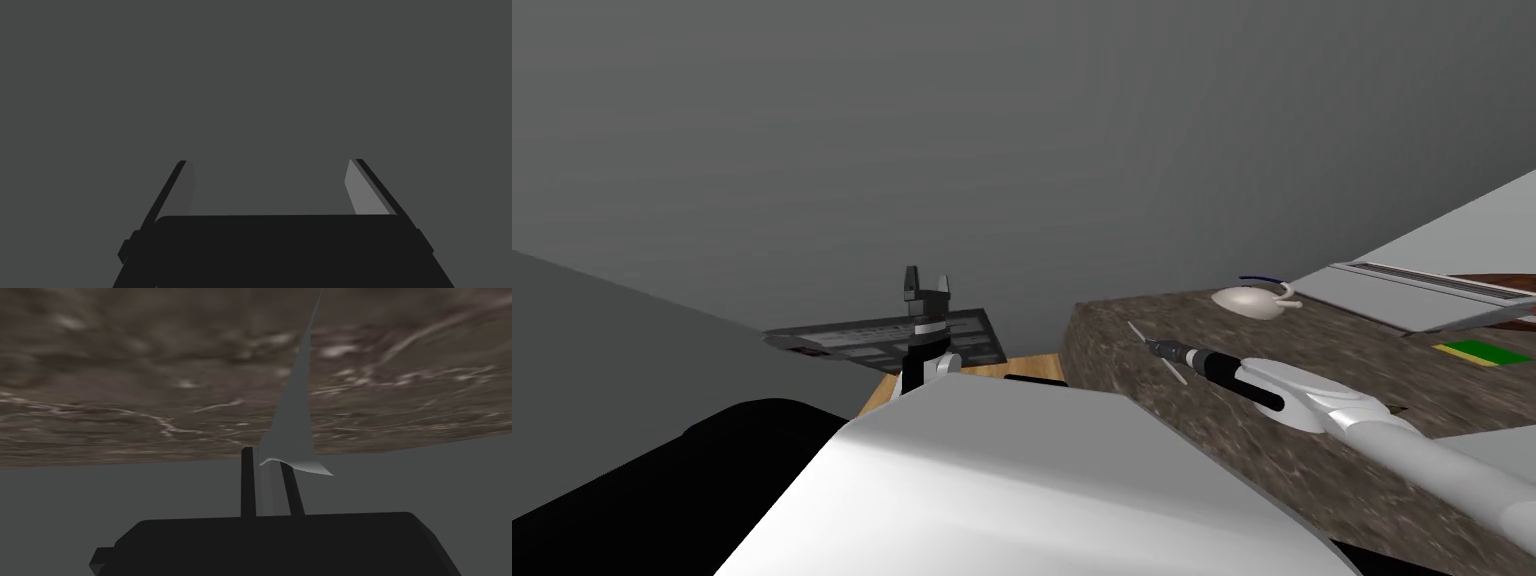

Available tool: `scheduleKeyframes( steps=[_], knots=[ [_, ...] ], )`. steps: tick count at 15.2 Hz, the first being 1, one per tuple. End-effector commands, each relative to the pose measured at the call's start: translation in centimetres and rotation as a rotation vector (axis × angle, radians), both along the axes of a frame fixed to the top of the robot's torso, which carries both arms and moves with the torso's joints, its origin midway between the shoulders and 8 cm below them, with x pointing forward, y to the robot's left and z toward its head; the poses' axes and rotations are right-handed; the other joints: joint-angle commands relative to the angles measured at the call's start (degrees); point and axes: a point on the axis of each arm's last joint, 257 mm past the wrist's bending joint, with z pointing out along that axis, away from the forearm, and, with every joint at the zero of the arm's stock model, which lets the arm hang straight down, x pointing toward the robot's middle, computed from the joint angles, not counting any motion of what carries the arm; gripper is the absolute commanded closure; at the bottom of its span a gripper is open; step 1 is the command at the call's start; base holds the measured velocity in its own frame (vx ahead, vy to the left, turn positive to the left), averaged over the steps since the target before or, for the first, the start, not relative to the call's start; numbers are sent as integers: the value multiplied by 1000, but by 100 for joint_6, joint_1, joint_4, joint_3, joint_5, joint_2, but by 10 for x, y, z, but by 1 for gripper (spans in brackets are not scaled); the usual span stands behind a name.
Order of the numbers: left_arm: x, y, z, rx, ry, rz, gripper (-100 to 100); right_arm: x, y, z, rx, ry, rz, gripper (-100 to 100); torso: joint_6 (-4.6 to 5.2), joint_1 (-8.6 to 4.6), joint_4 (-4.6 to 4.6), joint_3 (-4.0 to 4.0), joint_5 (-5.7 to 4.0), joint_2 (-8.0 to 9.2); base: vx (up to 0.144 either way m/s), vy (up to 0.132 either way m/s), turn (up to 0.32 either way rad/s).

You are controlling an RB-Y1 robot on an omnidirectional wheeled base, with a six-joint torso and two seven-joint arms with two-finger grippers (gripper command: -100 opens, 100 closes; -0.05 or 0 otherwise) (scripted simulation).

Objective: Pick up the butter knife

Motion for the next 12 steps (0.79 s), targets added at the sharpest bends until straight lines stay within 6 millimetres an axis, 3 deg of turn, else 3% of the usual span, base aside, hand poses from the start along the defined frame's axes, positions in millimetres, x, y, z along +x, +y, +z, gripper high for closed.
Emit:
scheduleKeyframes(
  steps=[1,12],
  knots=[
    [0,0,0,0,0,0,0,8,1,2,4,0,26,100,0,0,0,0,0,0,4,47,-112],
    [0,0,0,0,0,0,0,29,-8,10,-1,2,80,100,-1,4,2,3,5,4,1,48,-108]
  ],
)
